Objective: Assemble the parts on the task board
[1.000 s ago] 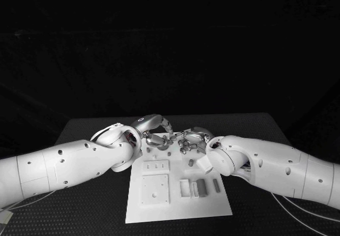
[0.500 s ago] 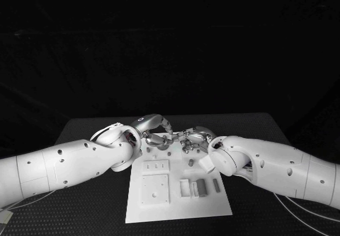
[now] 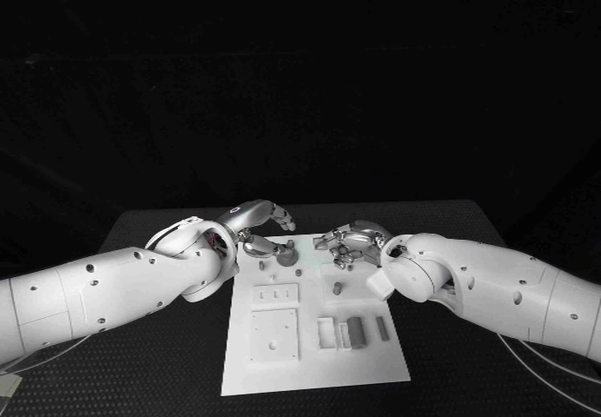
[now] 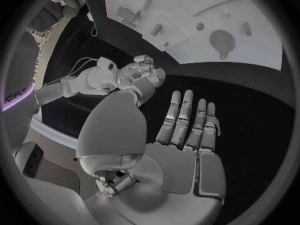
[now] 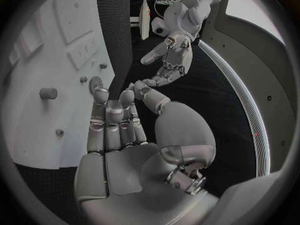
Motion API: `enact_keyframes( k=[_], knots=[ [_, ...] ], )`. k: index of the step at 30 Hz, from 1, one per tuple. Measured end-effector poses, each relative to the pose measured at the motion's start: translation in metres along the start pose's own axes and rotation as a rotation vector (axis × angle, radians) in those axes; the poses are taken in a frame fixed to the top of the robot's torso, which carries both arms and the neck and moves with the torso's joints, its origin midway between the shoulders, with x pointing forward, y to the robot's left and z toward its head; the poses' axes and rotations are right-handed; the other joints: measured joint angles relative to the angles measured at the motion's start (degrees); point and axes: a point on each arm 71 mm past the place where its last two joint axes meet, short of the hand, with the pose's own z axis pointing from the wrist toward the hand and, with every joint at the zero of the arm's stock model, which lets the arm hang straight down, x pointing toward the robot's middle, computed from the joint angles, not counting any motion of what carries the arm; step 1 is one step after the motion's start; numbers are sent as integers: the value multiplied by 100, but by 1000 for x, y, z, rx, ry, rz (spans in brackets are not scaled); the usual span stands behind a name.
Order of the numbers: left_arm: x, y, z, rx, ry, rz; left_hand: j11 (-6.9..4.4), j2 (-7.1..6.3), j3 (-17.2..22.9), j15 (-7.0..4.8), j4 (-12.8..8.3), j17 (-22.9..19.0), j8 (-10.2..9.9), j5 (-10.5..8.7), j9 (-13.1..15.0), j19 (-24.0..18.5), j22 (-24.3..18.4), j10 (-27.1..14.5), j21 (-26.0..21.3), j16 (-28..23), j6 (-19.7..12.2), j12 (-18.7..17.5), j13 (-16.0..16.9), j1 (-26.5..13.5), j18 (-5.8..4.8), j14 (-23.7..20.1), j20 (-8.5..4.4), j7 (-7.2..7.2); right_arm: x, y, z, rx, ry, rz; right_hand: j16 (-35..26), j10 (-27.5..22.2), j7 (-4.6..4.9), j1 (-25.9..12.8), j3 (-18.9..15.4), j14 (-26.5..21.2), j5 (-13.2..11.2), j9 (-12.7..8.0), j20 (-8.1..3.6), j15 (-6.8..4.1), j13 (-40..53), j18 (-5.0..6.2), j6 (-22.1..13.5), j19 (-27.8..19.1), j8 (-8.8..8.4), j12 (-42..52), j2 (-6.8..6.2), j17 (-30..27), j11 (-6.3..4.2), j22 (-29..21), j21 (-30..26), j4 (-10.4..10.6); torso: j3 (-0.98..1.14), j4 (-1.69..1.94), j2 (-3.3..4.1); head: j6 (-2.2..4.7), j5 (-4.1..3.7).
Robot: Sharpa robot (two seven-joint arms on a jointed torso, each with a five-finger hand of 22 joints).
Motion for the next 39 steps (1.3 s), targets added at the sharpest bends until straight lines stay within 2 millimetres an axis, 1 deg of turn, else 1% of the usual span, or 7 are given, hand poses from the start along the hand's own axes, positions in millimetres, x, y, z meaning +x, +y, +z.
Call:
enact_keyframes(
  k=[5,12,16,26,31,37,39],
  knots=[
    [-1,-4,-2,75,-1,5,6,38,58,51,-197,10,-22,0,7,22,-22,7,0,0,-142,1,-6,230,0,77,22,-97,-9,-2,2,17,101,-57,0,0,0,0,-1,0,0,0,0,2,0,-1,0,0,0,0,0,0,0,0,0,-1,-1,0,0,2,-31],
    [5,-22,0,207,28,34,-21,88,88,-13,-402,17,65,0,93,93,-152,89,0,0,-108,97,4,354,0,179,-30,-192,-8,-2,5,42,252,-147,8,0,0,0,-2,1,-4,0,1,4,0,-2,0,0,0,0,0,-1,1,0,22,0,-3,0,0,-5,-57],
    [10,-32,0,259,51,51,-79,87,4,-62,-486,34,112,-44,132,35,-246,211,0,1,-56,389,182,354,0,228,27,-262,-7,-3,5,57,312,-190,21,21,-3,-1,-2,8,-5,0,1,13,1,-2,3,-1,0,0,0,6,-20,0,23,-1,-3,-1,2,-16,-66],
    [21,-44,-1,315,141,95,-50,103,-79,-12,-471,274,203,-89,165,-36,-267,-614,4,215,-108,1615,942,370,0,241,35,-417,0,-5,4,78,399,-256,21,22,-18,-1,-10,34,6,0,1,0,1,-2,19,-1,0,0,-1,11,-19,0,23,-8,5,-8,5,-48,-89],
    [29,-45,-3,316,205,125,-110,125,-136,-183,-494,654,247,-89,173,416,-193,-805,138,699,-88,2350,1355,392,-1,608,-104,-437,4,-4,3,77,426,-274,21,22,-19,-2,-10,25,6,0,1,-9,1,-3,19,-1,0,0,-2,11,-19,0,23,-8,8,-8,4,-66,-104],
    [33,-49,-4,314,241,148,-322,149,-232,-622,-463,1348,246,-89,131,1667,32,-845,573,1928,-74,3604,1998,331,11,1197,-566,-501,8,-2,2,74,443,-286,21,22,-19,-9,-10,25,6,0,1,-9,1,-3,19,-1,0,0,-9,10,-18,0,23,-8,10,-4,2,-92,-116],
    [35,-50,-4,315,249,152,-424,153,-331,-796,-459,1585,246,-89,116,2068,160,-743,761,2400,-80,3989,2189,251,132,1448,-719,-507,10,-1,2,71,449,-289,21,22,-19,-9,-11,25,6,0,1,-9,1,-3,19,-1,0,0,-9,10,-18,0,23,-8,9,-3,2,-99,-119]
  ],
)
